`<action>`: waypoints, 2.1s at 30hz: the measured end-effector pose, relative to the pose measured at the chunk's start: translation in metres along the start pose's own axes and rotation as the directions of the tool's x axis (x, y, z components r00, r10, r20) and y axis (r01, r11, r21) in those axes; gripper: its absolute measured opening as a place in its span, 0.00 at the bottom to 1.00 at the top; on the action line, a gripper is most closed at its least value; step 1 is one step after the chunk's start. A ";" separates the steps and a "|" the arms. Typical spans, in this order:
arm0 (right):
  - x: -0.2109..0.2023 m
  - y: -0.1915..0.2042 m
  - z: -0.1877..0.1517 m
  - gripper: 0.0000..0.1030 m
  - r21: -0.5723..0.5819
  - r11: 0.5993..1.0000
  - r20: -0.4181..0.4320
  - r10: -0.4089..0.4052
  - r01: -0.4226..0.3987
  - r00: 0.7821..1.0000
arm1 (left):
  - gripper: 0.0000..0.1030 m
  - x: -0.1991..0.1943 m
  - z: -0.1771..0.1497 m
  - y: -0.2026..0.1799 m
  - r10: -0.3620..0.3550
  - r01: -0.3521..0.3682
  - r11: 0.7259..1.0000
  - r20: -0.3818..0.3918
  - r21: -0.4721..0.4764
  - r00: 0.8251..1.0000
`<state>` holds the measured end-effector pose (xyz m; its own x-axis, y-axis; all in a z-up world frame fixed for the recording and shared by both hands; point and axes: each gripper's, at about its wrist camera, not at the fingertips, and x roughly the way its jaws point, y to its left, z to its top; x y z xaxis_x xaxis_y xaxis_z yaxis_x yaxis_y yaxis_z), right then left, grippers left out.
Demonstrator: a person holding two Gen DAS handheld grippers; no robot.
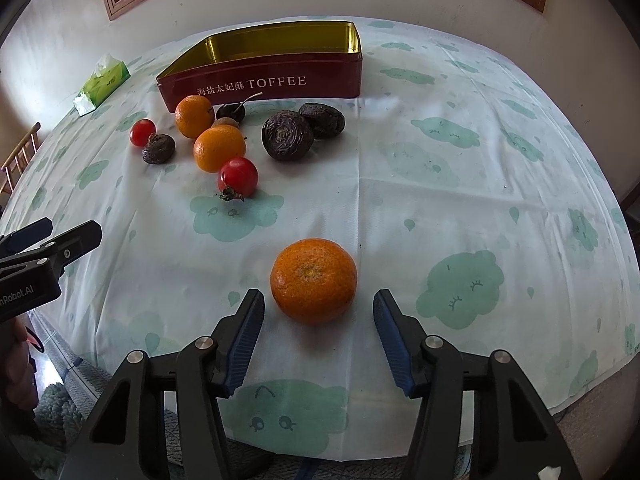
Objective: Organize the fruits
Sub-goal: 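Move the right tool toward the large mandarin while the left tool approaches the dark dried fruit, then close the right tool on the mandarin while the left tool grasps the dark dried fruit, then lift both held fruits and carry them over the red TOFFEE tin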
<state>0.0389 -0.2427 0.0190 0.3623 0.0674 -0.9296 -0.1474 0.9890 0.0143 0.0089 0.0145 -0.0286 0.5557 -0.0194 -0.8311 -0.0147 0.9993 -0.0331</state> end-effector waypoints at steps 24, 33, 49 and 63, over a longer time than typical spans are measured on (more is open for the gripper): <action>0.024 -0.015 0.043 0.37 0.012 0.999 0.041 0.040 -0.040 0.998 | 0.76 0.035 0.035 -0.019 -0.041 0.041 0.998 0.008 0.055 0.999; 0.035 -0.019 0.060 0.37 -0.003 0.999 0.047 0.032 -0.032 0.998 | 0.68 0.056 0.061 -0.030 -0.057 0.057 0.997 0.005 0.056 0.998; 0.038 -0.019 0.063 0.37 -0.007 1.000 0.051 0.027 -0.027 0.998 | 0.35 0.071 0.073 -0.036 -0.051 0.051 0.997 -0.001 0.066 0.999; 0.038 -0.019 0.064 0.37 -0.014 1.000 0.050 0.022 -0.022 0.998 | 0.35 0.062 0.067 -0.036 -0.065 0.065 0.996 -0.002 0.061 0.998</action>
<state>0.1139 -0.2501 0.0071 0.4048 0.0961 -0.9093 -0.1680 0.9853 0.0294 0.0991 -0.0211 -0.0418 0.5540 -0.0844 -0.8282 0.0725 0.9960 -0.0530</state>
